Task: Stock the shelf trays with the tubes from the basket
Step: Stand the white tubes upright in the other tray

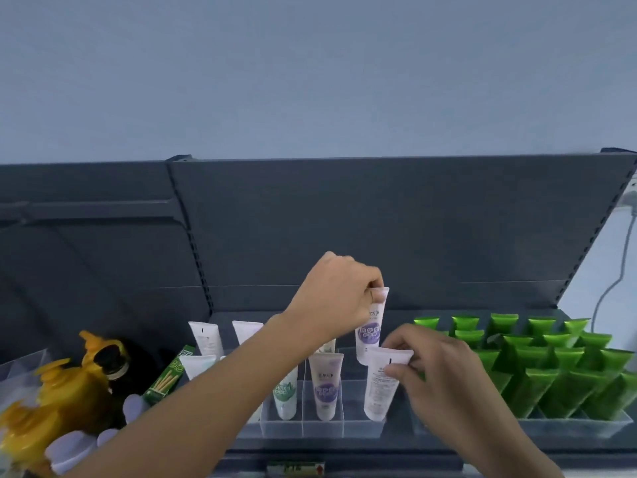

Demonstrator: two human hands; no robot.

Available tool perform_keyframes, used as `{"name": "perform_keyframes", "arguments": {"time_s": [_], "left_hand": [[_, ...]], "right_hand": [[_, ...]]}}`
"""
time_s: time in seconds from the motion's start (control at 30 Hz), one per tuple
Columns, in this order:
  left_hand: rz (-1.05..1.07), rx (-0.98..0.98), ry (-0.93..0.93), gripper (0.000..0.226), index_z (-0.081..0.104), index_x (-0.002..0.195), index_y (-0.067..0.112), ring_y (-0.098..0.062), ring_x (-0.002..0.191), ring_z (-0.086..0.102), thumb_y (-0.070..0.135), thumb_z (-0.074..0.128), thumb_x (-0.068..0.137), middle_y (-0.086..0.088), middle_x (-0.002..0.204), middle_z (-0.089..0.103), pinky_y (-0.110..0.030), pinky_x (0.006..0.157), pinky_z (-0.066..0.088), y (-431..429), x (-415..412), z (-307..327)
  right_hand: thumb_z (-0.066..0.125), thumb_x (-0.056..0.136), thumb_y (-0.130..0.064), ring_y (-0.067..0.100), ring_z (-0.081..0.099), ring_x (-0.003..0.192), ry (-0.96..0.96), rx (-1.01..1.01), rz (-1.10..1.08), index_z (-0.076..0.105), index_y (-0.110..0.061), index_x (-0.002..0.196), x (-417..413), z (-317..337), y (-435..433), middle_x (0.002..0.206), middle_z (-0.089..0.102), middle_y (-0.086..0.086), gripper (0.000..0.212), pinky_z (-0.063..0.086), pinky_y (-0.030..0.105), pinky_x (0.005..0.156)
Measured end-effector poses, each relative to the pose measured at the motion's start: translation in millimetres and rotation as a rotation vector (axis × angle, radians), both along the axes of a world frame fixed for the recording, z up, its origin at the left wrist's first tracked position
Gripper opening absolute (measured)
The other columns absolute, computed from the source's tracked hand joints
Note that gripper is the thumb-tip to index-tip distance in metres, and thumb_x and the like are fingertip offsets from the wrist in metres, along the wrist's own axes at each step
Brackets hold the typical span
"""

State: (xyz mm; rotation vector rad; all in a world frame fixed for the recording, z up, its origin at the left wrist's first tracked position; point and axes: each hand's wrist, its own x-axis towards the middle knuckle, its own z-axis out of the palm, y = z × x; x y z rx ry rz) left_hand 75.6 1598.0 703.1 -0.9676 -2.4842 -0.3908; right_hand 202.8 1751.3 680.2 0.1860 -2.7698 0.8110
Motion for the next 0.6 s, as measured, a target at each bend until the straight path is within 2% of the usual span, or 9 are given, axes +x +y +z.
{"name": "perform_keyframes", "arguments": {"time_s": [0.3, 0.6], "left_hand": [[0.083, -0.107, -0.157, 0.019, 0.075, 0.094, 0.029, -0.012, 0.077, 0.063, 0.032, 0.056, 0.097, 0.01, 0.085, 0.076, -0.032, 0.098, 0.037, 6, -22, -44], [0.135, -0.118, -0.273, 0.022, 0.076, 0.098, 0.03, -0.016, 0.09, 0.061, 0.038, 0.056, 0.098, 0.01, 0.094, 0.076, -0.035, 0.098, 0.042, 9, -23, -70]], "right_hand": [[0.076, 0.079, -0.024, 0.007, 0.058, 0.072, -0.01, 0.055, 0.066, 0.052, -0.035, 0.084, -29, -34, -2, 0.082, 0.059, -0.018, 0.027, 0.05, 0.028, 0.065], [0.074, 0.082, -0.024, 0.008, 0.06, 0.077, -0.068, 0.062, 0.056, 0.057, -0.032, 0.094, -41, -58, -11, 0.088, 0.057, -0.019, 0.022, 0.051, 0.028, 0.07]]}}
